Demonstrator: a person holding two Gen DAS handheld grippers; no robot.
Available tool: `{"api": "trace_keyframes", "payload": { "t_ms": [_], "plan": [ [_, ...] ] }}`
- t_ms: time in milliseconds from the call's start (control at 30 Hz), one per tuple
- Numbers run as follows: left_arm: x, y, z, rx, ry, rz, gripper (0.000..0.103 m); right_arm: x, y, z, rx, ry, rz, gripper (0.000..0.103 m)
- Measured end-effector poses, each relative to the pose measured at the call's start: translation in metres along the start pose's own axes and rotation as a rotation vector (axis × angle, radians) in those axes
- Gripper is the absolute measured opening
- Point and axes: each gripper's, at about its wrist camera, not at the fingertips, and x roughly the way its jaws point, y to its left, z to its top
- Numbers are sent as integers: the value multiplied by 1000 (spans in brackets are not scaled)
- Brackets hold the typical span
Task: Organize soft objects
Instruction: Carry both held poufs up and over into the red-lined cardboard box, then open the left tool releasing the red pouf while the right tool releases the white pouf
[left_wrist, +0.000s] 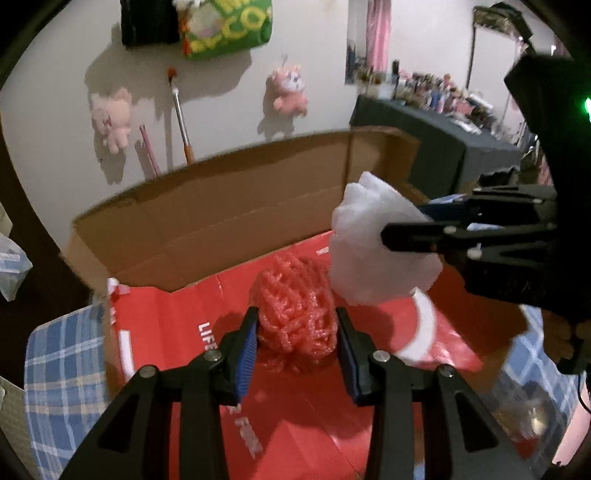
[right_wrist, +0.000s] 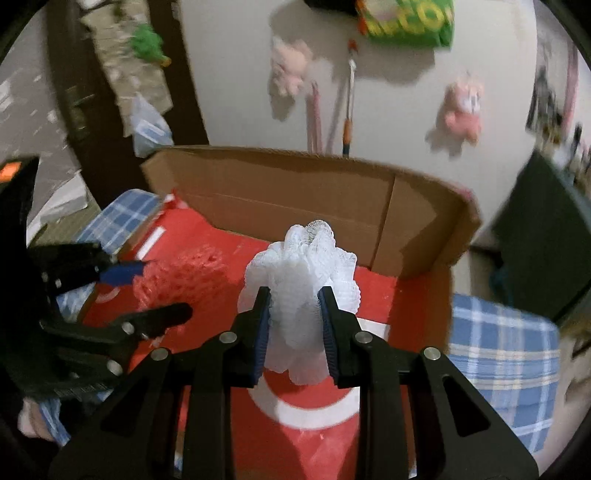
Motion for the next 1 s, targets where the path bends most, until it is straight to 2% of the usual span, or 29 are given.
{"api": "trace_keyframes", "payload": {
  "t_ms": [100, 233, 467, 500, 567, 600, 700, 767, 867, 1000],
  "plan": [
    [28, 8, 9, -19, 45, 14, 42, 28, -12, 12, 71, 64, -7, 24],
    [57, 17, 13, -45, 88, 37, 42, 59, -17, 22, 99, 119, -46, 25],
    [75, 19, 11, -47, 94, 78, 45, 80, -26, 28, 144, 129, -49, 30],
    [75, 19, 9, -48, 94, 83, 46, 79, -27, 28, 152, 135, -44, 32],
    [75, 20, 7, -48, 94, 82, 48, 83, -27, 33, 159, 141, -40, 45],
    [75, 19, 6, -44, 96, 81, 49, 83, -28, 32, 159, 148, -42, 48],
    [73, 16, 4, -42, 94, 86, 54, 83, -27, 32, 156, 162, -44, 55],
    [69, 15, 3, -49, 87, 84, 65, 84, -26, 32, 156, 167, -50, 66],
    [60, 15, 2, -63, 65, 88, 78, 85, -27, 33, 175, 180, -44, 68],
    [52, 14, -1, -71, 66, 96, 81, 84, -28, 32, 191, 188, -44, 69]
  ]
}}
